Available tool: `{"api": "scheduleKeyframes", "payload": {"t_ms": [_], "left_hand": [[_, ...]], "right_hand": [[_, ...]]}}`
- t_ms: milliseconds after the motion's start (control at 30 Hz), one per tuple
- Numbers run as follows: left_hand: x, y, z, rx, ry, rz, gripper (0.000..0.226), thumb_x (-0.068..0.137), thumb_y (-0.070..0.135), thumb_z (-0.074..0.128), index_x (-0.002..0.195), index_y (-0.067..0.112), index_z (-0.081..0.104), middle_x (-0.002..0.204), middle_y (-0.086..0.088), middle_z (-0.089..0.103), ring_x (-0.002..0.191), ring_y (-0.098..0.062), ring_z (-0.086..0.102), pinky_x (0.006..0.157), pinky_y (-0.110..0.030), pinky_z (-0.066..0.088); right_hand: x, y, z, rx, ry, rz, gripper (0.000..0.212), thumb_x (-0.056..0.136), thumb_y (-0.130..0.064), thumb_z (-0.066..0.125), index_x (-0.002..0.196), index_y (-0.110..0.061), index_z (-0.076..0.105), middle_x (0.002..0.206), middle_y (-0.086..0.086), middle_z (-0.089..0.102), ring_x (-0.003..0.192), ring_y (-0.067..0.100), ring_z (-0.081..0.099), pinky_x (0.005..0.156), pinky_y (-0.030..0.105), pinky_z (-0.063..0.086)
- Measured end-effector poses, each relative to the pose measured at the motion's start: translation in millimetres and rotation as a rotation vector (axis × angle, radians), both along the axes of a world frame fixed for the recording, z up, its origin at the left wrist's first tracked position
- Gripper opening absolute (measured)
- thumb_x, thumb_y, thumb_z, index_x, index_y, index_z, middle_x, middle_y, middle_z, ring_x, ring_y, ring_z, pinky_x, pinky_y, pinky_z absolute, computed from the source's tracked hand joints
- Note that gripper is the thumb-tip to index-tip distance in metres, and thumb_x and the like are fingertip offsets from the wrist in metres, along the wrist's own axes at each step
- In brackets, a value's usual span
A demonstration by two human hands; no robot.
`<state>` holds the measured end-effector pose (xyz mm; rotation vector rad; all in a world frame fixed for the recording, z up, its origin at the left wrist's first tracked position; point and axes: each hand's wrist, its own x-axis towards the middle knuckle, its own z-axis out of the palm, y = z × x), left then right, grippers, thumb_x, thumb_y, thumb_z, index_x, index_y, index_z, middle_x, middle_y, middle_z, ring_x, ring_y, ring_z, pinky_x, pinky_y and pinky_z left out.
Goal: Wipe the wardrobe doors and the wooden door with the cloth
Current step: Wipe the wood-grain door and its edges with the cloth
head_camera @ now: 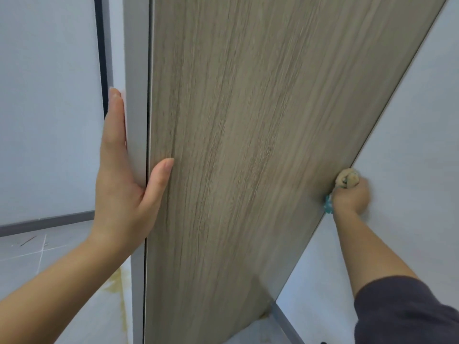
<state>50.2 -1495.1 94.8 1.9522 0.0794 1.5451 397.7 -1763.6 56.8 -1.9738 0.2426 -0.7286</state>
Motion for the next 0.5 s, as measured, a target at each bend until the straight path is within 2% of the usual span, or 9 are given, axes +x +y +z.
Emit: {"api": "scheduleKeyframes", "payload": {"t_ms": [133, 200, 333, 433, 500], "left_hand": [[-1, -2, 1, -0.003, 0.008, 0.008, 0.078, 0.093, 0.016, 0.054, 0.154, 0.004, 0.006, 0.162, -0.009, 0.014, 0.149, -0.020, 0.017, 0.118, -0.052, 0.024], [-1, -2, 1, -0.003, 0.005, 0.005, 0.077, 0.094, 0.017, 0.053, 0.154, 0.004, 0.006, 0.162, -0.009, 0.013, 0.149, -0.020, 0.017, 0.118, -0.052, 0.024], [0, -1, 2, 0.003, -0.005, -0.023, 0.077, 0.094, 0.016, 0.053, 0.154, 0.002, 0.006, 0.163, -0.009, 0.011, 0.150, -0.021, 0.015, 0.119, -0.053, 0.022], [0, -2, 2, 0.001, 0.000, -0.029, 0.077, 0.095, 0.014, 0.052, 0.153, 0.001, 0.004, 0.163, -0.010, 0.011, 0.150, -0.021, 0.015, 0.119, -0.052, 0.021], [-2, -2, 2, 0.001, 0.001, -0.033, 0.076, 0.096, 0.013, 0.053, 0.153, 0.001, 0.004, 0.163, -0.011, 0.011, 0.150, -0.022, 0.014, 0.119, -0.052, 0.020]], "right_hand": [[5, 4, -7, 0.036, -0.054, -0.037, 0.025, 0.077, -0.001, 0.056, 0.094, -0.019, 0.052, 0.099, 0.007, 0.060, 0.086, 0.023, 0.055, 0.077, 0.042, 0.053], [1, 8, -12, 0.067, -0.068, -0.023, 0.026, 0.075, -0.001, 0.055, 0.089, -0.022, 0.050, 0.095, 0.003, 0.059, 0.085, 0.022, 0.055, 0.077, 0.043, 0.053], [-27, 27, -27, 0.081, -0.147, -0.003, 0.019, 0.076, -0.001, 0.054, 0.088, -0.016, 0.053, 0.096, 0.009, 0.060, 0.087, 0.030, 0.059, 0.065, 0.033, 0.039], [-68, 47, -36, 0.103, -0.189, 0.062, 0.021, 0.075, 0.003, 0.053, 0.085, -0.014, 0.049, 0.091, 0.012, 0.054, 0.081, 0.026, 0.051, 0.065, 0.029, 0.031], [-102, 63, -40, 0.120, -0.295, 0.149, 0.022, 0.072, 0.008, 0.054, 0.082, -0.011, 0.050, 0.090, 0.016, 0.052, 0.078, 0.020, 0.046, 0.067, 0.023, 0.029]]}}
